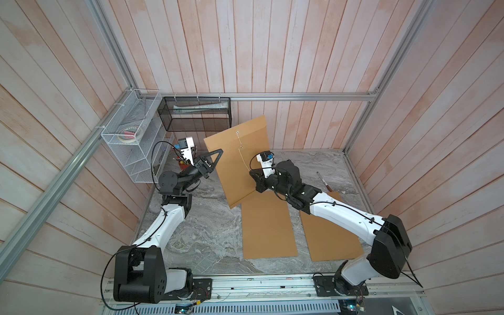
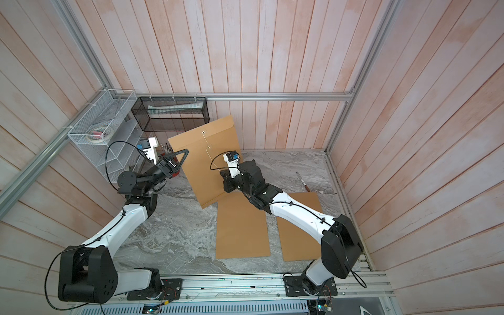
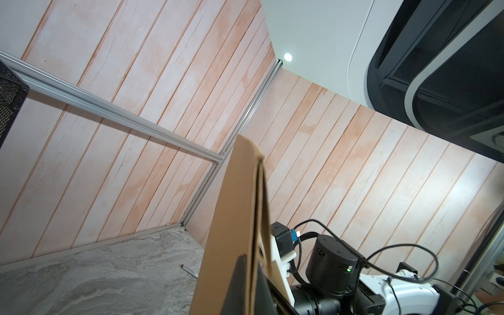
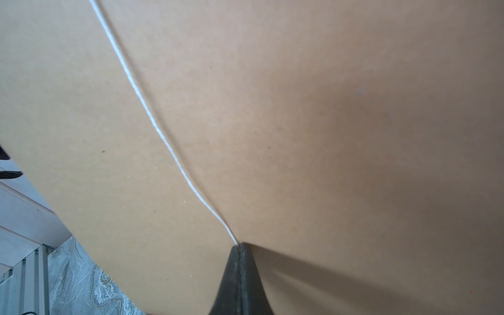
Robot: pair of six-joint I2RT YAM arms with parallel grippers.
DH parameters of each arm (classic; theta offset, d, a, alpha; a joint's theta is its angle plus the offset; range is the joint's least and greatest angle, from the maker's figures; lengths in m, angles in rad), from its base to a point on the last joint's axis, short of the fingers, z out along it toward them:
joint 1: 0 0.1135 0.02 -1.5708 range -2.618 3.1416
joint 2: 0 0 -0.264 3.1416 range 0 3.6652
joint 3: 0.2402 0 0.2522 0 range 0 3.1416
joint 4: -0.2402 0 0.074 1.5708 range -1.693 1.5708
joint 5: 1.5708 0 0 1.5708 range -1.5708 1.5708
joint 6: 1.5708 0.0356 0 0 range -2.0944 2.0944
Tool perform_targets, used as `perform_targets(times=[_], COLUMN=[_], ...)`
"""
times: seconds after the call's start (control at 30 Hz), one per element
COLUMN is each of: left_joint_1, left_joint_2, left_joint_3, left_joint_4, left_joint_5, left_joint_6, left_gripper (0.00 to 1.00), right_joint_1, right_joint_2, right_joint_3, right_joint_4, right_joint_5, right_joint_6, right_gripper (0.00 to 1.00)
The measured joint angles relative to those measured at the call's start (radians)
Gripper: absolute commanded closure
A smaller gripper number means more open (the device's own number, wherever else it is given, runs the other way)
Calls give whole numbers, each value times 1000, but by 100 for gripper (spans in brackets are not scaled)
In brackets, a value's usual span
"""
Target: Open the file bag
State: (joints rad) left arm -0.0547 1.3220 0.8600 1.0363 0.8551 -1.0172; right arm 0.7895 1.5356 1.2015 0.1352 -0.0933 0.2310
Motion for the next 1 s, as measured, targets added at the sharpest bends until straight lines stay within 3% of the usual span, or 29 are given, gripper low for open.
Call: perform_targets(times=[0.4, 0.7, 1.0], left_joint_1=[4, 4, 4], left_joint_2=[0, 0, 0], left_joint_3=[9, 9, 8], left_joint_4=[-1, -5, -3], left_joint_5=[0, 0, 1], left_joint_6=[1, 3, 2], left_gripper=[100, 100, 100], right_joint_1=[-13, -3, 31], right_joint_2=[-38, -101, -20], right_joint_3=[-74, -64, 91], right_joint_4=[4, 25, 24], right_joint_5=[3, 0, 3], right_joint_6=[12, -40, -103], right_gripper=[100, 68, 57])
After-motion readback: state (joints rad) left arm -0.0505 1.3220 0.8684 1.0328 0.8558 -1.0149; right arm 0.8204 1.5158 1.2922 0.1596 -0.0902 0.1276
